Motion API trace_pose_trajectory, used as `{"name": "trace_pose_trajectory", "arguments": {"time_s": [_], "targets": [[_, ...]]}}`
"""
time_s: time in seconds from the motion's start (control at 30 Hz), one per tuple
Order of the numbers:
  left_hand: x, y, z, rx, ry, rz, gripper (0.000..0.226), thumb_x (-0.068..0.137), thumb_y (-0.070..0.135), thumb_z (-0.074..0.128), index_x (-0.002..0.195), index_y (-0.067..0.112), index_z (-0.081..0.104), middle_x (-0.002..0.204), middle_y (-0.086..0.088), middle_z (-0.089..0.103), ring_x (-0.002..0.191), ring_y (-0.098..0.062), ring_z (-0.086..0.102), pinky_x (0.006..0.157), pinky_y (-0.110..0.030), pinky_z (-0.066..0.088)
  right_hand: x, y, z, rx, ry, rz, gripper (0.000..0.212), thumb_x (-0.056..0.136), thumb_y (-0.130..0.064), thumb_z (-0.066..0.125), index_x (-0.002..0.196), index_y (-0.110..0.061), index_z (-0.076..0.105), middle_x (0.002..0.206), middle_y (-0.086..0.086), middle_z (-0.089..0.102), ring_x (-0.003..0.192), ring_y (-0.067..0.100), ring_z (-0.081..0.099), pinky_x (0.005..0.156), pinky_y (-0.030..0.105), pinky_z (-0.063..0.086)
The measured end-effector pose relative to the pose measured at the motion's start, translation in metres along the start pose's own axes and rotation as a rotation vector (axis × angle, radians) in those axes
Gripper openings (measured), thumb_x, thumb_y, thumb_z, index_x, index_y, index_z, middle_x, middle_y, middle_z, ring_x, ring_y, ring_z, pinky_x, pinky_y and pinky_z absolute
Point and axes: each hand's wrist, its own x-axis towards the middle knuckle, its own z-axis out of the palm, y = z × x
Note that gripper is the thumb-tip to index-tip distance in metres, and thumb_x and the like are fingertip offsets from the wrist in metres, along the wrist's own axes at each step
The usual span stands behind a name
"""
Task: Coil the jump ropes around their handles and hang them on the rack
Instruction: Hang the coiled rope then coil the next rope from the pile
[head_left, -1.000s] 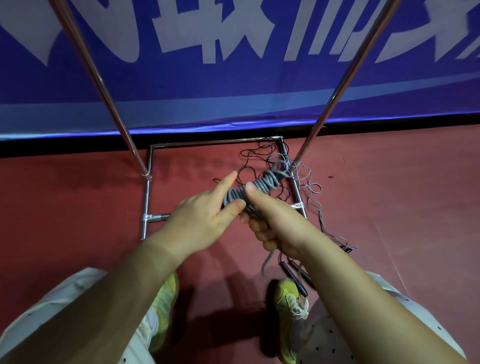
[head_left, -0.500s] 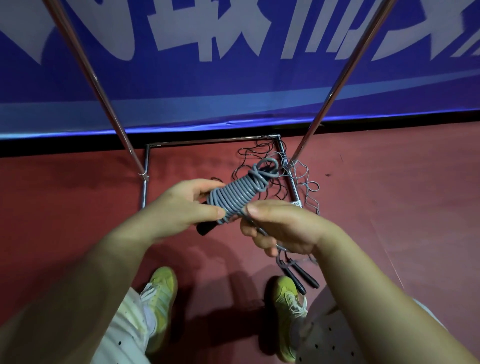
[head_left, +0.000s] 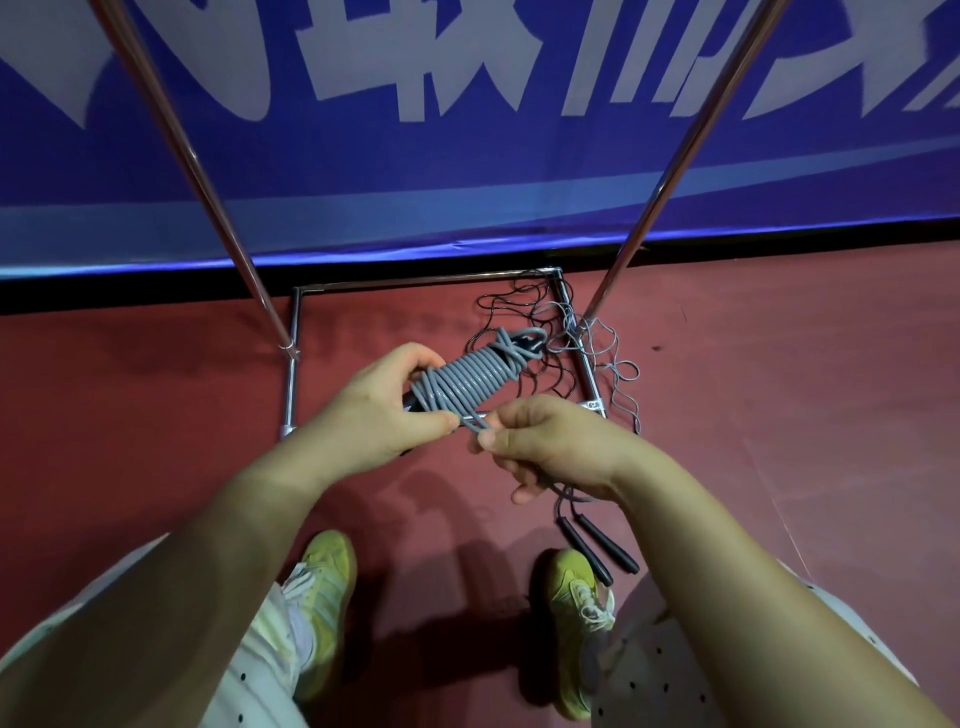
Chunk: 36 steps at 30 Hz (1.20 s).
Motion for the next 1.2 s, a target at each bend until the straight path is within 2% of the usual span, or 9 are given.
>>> {"name": "trace_pose_trajectory", "arguments": {"time_s": [0.2,0.4,0.5,0.57,0.63,0.77,0.97,1.13,1.2], "targets": [[-0.002,0.002,0.005,0.248,-0.015,0.078,0.045,0.078,0.024,0.074,0.112,0.031,0.046,0.105,0.008,0.059,0.093,-0.011,0.056,0.080,-0.022,0.041,0.001,0.000,0.000,0.208,-0.020,0.023,0.029,0.102,-0.021,0.042,0.084,-0.008,0.059,0.051,-0.004,0.053,0.043,0.007,0.047,0.056,0.027,0.052],[-0.006,-0.002,0.018,0.327,-0.139,0.115,0.066,0.088,0.035,0.056,0.148,0.026,0.031,0.141,0.010,0.040,0.129,0.000,0.036,0.105,-0.014,0.024,0.007,0.004,0.008,0.100,0.170,0.081,0.045,0.099,-0.050,0.037,0.079,-0.013,0.056,0.044,-0.012,0.034,0.039,0.007,0.027,0.049,0.024,0.034],[-0.003,0.002,0.014,-0.084,-0.128,0.019,0.038,0.086,0.028,0.053,0.124,0.031,0.054,0.122,0.009,0.059,0.111,-0.002,0.054,0.101,-0.021,0.038,0.010,0.006,0.010,0.059,0.188,0.052,0.044,0.101,-0.045,0.035,0.079,-0.013,0.054,0.042,-0.013,0.032,0.039,0.007,0.027,0.050,0.025,0.029],[0.001,0.004,0.008,-0.269,-0.071,-0.019,0.023,0.090,0.008,0.058,0.103,0.027,0.064,0.097,0.006,0.070,0.086,-0.003,0.065,0.084,-0.022,0.050,0.011,0.006,0.011,0.037,0.179,-0.005,0.042,0.102,-0.042,0.035,0.078,-0.013,0.053,0.042,-0.014,0.033,0.039,0.006,0.028,0.049,0.025,0.030],[0.001,0.004,0.003,-0.387,-0.131,-0.075,0.025,0.083,0.001,0.065,0.101,0.019,0.063,0.089,0.002,0.071,0.077,-0.005,0.066,0.073,-0.020,0.052,0.011,0.006,0.012,0.021,0.169,-0.056,0.039,0.103,-0.039,0.035,0.076,-0.015,0.052,0.042,-0.015,0.034,0.040,0.005,0.028,0.050,0.026,0.030],[-0.003,0.004,0.001,-0.367,-0.356,-0.166,0.048,0.056,0.033,0.072,0.101,0.016,0.065,0.089,-0.002,0.072,0.085,-0.016,0.064,0.083,-0.036,0.045,0.008,0.005,0.013,-0.036,0.095,-0.105,0.036,0.102,-0.038,0.039,0.074,-0.020,0.051,0.051,-0.013,0.040,0.046,0.008,0.032,0.053,0.029,0.035],[0.001,-0.001,-0.010,-0.464,-0.237,-0.199,0.048,0.049,0.031,0.070,0.092,0.010,0.070,0.083,-0.012,0.071,0.074,-0.022,0.068,0.071,-0.033,0.051,-0.004,-0.001,-0.009,-0.011,-0.092,-0.011,0.041,0.077,-0.042,0.061,0.105,-0.013,0.057,0.088,0.006,0.063,0.066,0.017,0.058,0.061,0.029,0.046],[0.000,0.001,-0.019,-0.629,-0.139,-0.229,0.038,0.061,0.016,0.060,0.095,-0.001,0.063,0.080,-0.022,0.068,0.068,-0.028,0.069,0.053,-0.028,0.055,-0.008,0.012,-0.024,-0.339,0.098,-0.118,0.049,0.067,-0.036,0.083,0.107,-0.030,0.055,0.112,-0.002,0.060,0.101,0.014,0.059,0.094,0.039,0.049],[0.004,0.000,-0.019,-0.676,-0.063,-0.265,0.037,0.065,0.017,0.054,0.095,-0.002,0.061,0.075,-0.018,0.068,0.065,-0.026,0.070,0.051,-0.026,0.054,-0.014,0.011,-0.026,-0.445,0.246,-0.206,0.045,0.073,-0.034,0.082,0.109,-0.030,0.055,0.114,-0.010,0.057,0.106,0.007,0.054,0.093,0.025,0.042]]}}
